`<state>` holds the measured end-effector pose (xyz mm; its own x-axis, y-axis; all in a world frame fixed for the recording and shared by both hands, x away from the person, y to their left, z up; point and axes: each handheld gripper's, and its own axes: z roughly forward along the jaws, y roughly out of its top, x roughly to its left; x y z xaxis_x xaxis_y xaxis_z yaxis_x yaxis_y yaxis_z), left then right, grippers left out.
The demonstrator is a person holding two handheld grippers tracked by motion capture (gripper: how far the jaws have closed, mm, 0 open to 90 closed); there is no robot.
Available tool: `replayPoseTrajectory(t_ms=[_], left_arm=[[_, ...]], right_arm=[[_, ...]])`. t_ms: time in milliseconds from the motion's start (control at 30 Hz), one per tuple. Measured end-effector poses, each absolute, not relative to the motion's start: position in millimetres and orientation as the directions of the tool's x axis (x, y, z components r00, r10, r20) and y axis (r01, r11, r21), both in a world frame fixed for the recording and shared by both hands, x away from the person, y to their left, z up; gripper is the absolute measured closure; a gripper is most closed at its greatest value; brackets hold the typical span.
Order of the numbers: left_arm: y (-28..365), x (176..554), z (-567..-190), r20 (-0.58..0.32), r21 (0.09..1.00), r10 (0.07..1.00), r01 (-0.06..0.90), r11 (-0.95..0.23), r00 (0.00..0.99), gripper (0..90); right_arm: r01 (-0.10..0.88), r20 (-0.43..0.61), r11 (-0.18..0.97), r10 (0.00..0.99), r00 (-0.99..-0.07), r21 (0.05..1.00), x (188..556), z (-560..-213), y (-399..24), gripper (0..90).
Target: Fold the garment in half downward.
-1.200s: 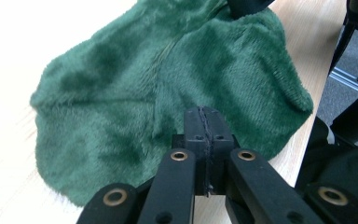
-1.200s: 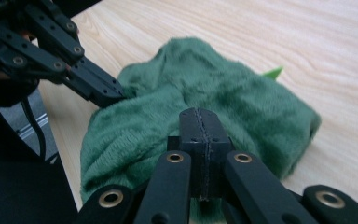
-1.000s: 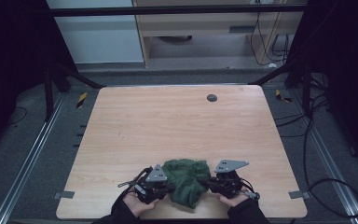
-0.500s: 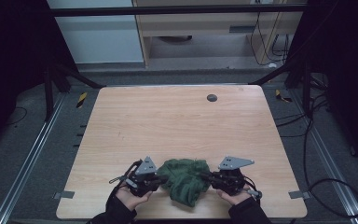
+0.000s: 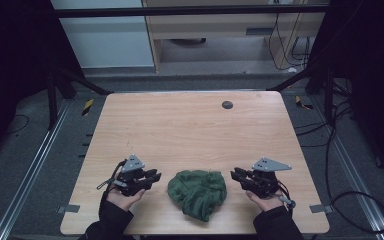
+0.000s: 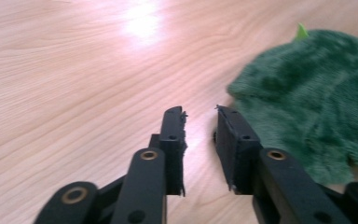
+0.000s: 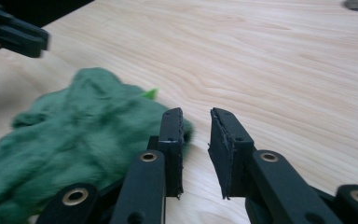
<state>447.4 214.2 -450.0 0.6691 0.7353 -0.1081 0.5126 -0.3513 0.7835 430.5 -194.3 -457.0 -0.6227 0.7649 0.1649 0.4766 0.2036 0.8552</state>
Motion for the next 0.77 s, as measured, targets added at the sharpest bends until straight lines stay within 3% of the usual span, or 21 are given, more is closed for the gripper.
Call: replayPoseTrajectory(t_ms=[267, 633, 767], left_arm=[[238, 454, -458, -0.083, 0.779, 0.773, 0.525, -0.343, 0.629, 55.7], [275, 463, -461, -0.074, 0.788, 0.842, 0.549, -0.279, 0.534, 40.3], [282, 466, -463, -0.073, 0.787, 0.86, 0.559, -0.261, 0.504, 35.7]], right_arm=[[0.496, 0.147, 0.174, 0.826, -0.544, 0.851, 435, -459, -218, 65.7], [0.526, 0.092, 0.159, 0.903, -0.42, 0.836, 442, -470, -244, 48.1], [0.534, 0.081, 0.155, 0.916, -0.392, 0.831, 442, -472, -249, 46.3]])
